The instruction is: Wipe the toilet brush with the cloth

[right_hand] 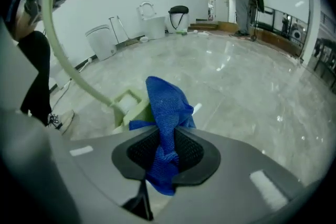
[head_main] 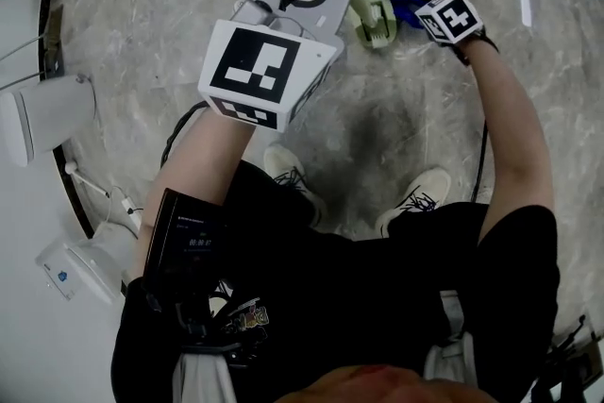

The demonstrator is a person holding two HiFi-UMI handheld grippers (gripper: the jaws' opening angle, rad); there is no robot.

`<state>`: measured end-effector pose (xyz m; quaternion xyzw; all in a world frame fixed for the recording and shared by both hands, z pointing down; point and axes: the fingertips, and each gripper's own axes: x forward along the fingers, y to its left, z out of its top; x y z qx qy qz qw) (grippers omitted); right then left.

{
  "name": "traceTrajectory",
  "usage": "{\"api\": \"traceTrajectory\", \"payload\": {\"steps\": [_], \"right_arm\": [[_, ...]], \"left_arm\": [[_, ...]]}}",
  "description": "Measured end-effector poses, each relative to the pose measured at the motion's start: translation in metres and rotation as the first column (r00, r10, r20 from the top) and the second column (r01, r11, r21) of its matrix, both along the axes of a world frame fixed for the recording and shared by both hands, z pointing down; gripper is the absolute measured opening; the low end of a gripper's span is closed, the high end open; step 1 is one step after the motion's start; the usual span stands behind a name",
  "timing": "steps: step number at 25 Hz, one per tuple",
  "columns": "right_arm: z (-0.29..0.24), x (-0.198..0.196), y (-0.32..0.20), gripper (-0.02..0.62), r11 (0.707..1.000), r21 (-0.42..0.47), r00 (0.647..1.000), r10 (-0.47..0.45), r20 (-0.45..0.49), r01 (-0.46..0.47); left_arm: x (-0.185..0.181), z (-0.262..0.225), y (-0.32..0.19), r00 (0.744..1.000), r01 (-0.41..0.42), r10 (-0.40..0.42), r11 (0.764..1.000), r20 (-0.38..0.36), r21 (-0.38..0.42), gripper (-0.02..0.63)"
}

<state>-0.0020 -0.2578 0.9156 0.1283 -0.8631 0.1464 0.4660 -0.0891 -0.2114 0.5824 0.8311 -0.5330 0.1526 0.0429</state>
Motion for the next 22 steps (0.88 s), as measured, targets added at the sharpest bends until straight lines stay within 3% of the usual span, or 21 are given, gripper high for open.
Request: {"api": "traceTrajectory", "payload": {"steps": [3, 6, 8, 10, 13, 16, 19, 22], "right_arm": [[0.020, 0.036, 0.046, 0.078, 0.994, -0.105, 0.999, -0.026, -0.044, 0.022], [0.022, 0.044, 0.105, 0.078, 0.967, -0.253, 0.999, -0.038, -0.003, 0.036], [0.010, 0.035, 0.140, 0.080, 0.929, -0.370, 0.997, 0.026, 0.072, 0.002], [-0.003, 0.017, 0.157, 0.080, 0.882, -0.466, 0.977, 0.154, 0.149, -0.068], [-0.013, -0.024, 0.156, 0.080, 0.826, -0.542, 0.930, 0.307, 0.202, -0.155], [-0.027, -0.055, 0.151, 0.080, 0.772, -0.604, 0.890, 0.399, 0.220, -0.197], [-0.052, -0.069, 0.159, 0.077, 0.714, -0.684, 0.862, 0.435, 0.260, -0.153], [-0.072, -0.078, 0.198, 0.074, 0.644, -0.764, 0.893, 0.358, 0.271, -0.026]], "left_arm": [[-0.001, -0.002, -0.001, 1.000, 0.010, -0.010, 1.000, -0.013, -0.015, 0.078], [-0.001, -0.005, -0.001, 1.000, 0.002, -0.003, 1.000, -0.009, -0.011, 0.077], [0.002, -0.006, -0.002, 1.000, -0.010, 0.010, 1.000, -0.011, -0.010, 0.078], [0.006, -0.007, -0.002, 0.999, -0.021, 0.020, 1.000, -0.027, -0.015, 0.078], [0.008, -0.007, -0.003, 0.999, -0.033, 0.032, 0.999, -0.040, -0.018, 0.078], [0.009, -0.005, -0.009, 0.998, -0.039, 0.037, 0.999, -0.055, -0.034, 0.078], [0.008, -0.006, -0.011, 0.996, -0.033, 0.029, 0.999, -0.090, -0.043, 0.078], [0.008, -0.011, -0.012, 0.997, -0.031, 0.029, 0.999, -0.077, -0.028, 0.078]]}}
